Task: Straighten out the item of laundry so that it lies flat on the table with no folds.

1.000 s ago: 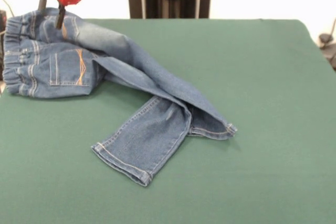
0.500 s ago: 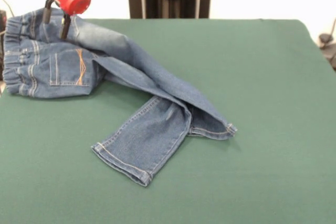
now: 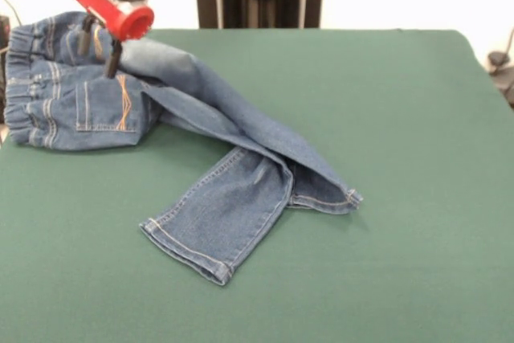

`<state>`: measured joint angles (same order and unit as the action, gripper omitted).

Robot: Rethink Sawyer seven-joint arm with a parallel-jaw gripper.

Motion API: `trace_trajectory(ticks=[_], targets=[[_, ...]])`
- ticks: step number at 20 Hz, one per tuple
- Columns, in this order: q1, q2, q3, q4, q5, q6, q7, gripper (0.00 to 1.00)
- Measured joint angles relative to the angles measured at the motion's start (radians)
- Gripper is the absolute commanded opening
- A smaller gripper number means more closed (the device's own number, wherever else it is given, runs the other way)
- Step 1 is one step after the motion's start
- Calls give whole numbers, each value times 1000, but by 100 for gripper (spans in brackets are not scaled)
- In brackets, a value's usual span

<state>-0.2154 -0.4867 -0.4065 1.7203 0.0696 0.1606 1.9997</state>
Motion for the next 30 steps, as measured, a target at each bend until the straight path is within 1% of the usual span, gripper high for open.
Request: trace_trajectory(ticks=[7,10,13,15,19,20,26,30], targets=[[61,43,0,-5,105,0,0,100],[79,68,3,-5,148,-7,0,100],[79,85,16,-5,171,-30,0,100],[77,91,24,-5,174,-41,0,100],[56,105,79,-5,174,-101,0,100],[39,106,114,-5,174,-123,0,100],[3,107,188,-5,174,-147,0,100],[-9,104,211,-5,174,-147,0,100]])
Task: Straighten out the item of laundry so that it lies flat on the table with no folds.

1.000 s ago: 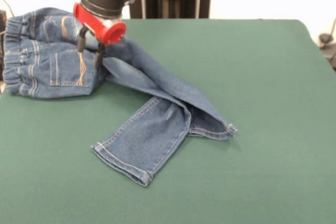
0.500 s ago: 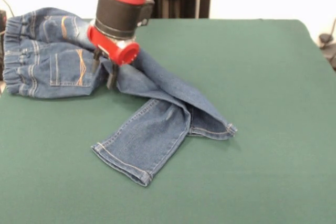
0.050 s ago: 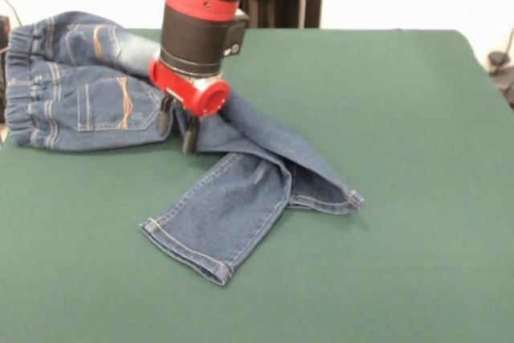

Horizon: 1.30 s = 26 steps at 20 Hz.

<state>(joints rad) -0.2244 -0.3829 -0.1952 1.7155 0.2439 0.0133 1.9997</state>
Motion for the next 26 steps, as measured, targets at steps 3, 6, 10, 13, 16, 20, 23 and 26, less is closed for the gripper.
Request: trace_trajectory(ticks=[3,6,10,13,16,20,23,26], targets=[[-14,-10,23,0,0,0,0,100],[-27,-30,49,0,0,0,0,100],[-41,-57,87,0,0,0,0,100],[-27,-79,88,-5,0,5,0,100],[50,-87,16,-40,-1,65,0,100],[143,-107,-66,-101,-16,207,0,100],[151,-121,-69,-123,-23,257,0,100],[134,-137,-66,-151,-24,284,0,100]])
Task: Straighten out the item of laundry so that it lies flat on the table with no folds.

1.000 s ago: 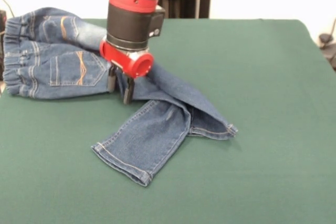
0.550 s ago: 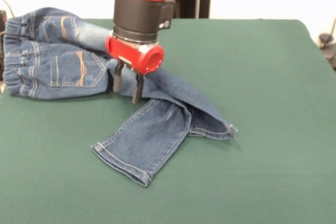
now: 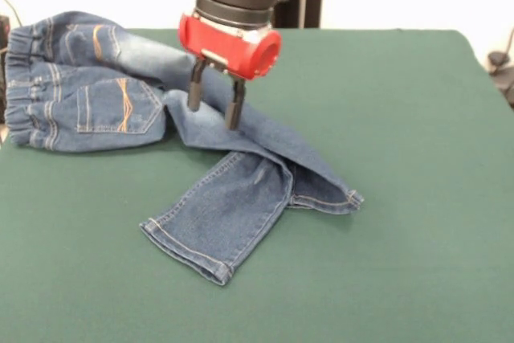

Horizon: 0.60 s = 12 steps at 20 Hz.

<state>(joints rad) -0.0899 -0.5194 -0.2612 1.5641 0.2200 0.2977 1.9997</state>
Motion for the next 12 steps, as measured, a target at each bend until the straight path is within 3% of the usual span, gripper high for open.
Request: trace_trajectory(ticks=[12], targets=[[-75,9,9,-80,-1,-40,0,100]])
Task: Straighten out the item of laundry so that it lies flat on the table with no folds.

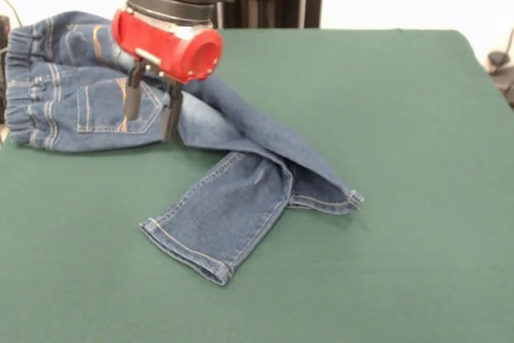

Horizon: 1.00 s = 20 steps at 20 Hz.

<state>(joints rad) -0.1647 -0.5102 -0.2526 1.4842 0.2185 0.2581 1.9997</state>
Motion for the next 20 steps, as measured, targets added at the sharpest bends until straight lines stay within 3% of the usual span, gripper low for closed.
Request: trace_trajectory(ticks=[13,20], targets=[[87,70,-2,-50,15,-11,0,100],[164,121,-3,-51,106,-11,0,100]])
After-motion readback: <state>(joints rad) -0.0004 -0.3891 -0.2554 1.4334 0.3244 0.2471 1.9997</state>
